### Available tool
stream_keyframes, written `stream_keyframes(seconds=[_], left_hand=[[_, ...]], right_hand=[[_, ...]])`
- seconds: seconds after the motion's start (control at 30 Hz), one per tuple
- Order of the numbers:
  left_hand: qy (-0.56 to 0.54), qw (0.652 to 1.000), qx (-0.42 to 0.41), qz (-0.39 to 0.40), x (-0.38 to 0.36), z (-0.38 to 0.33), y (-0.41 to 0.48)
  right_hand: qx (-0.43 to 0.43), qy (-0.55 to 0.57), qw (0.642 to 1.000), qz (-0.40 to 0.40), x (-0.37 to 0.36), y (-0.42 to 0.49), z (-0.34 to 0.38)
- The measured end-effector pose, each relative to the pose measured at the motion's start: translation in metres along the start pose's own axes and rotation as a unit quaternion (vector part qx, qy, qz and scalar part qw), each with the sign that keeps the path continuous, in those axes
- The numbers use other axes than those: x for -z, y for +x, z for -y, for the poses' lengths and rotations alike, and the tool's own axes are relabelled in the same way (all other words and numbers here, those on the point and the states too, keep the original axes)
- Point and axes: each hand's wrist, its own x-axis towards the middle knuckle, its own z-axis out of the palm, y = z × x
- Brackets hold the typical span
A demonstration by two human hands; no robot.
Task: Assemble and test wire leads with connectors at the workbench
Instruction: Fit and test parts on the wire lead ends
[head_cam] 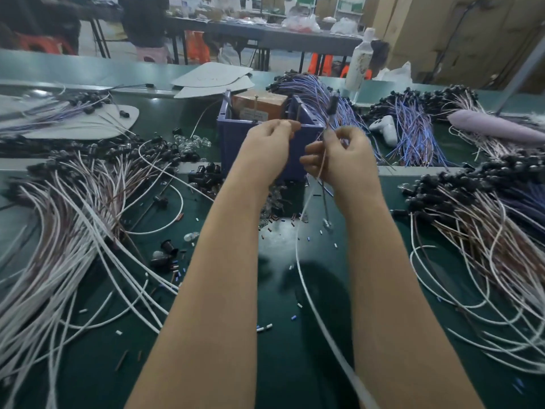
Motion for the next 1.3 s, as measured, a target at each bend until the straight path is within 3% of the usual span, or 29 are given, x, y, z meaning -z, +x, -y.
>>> stream_keyframes(seconds=[0.07,0.13,0.23,0.3,0.43,0.5,0.57,0.63,0.7,0.87,1.0,1.1,1.2,1.3], left_hand=[[0.090,0.995,-0.048,0.013,-0.017,-0.016,-0.002],[0.108,0.989,-0.096,0.038,-0.038,-0.035,-0.006],[0.058,0.986,-0.154,0.030,-0.071,-0.064,-0.013],[-0.012,0.985,-0.172,0.021,-0.095,-0.081,-0.017],[-0.291,0.954,-0.069,0.010,-0.158,-0.104,-0.023],[-0.360,0.932,0.022,0.020,-0.189,-0.094,-0.019],[-0.287,0.951,0.088,0.073,-0.226,-0.073,-0.023],[-0.145,0.970,0.126,0.149,-0.263,-0.046,-0.037],[-0.084,0.963,0.176,0.186,-0.281,-0.021,-0.052],[-0.083,0.965,0.188,0.165,-0.299,0.008,-0.055],[-0.159,0.959,0.191,0.137,-0.283,0.003,-0.045],[-0.200,0.962,0.158,0.097,-0.250,-0.009,-0.033],[-0.247,0.961,0.116,0.043,-0.200,-0.018,-0.020],[-0.259,0.962,0.065,-0.051,-0.136,-0.020,-0.008]], right_hand=[[0.045,-0.069,0.996,0.023,0.010,-0.009,0.015],[0.079,-0.120,0.989,0.015,0.028,-0.016,0.031],[0.106,-0.153,0.983,-0.010,0.072,-0.030,0.061],[0.118,-0.249,0.961,-0.036,0.114,-0.043,0.078],[0.116,-0.386,0.896,-0.186,0.206,-0.068,0.093],[0.077,-0.403,0.874,-0.260,0.238,-0.071,0.086],[0.008,-0.434,0.850,-0.298,0.265,-0.070,0.065],[-0.095,-0.473,0.830,-0.279,0.280,-0.066,0.030],[-0.169,-0.482,0.824,-0.245,0.277,-0.064,-0.006],[-0.170,-0.485,0.805,-0.295,0.277,-0.060,-0.041],[-0.068,-0.467,0.815,-0.336,0.260,-0.053,-0.021],[0.037,-0.412,0.852,-0.320,0.222,-0.047,0.000],[0.070,-0.363,0.907,-0.204,0.166,-0.039,0.014],[0.037,-0.357,0.932,-0.054,0.099,-0.028,0.013]])
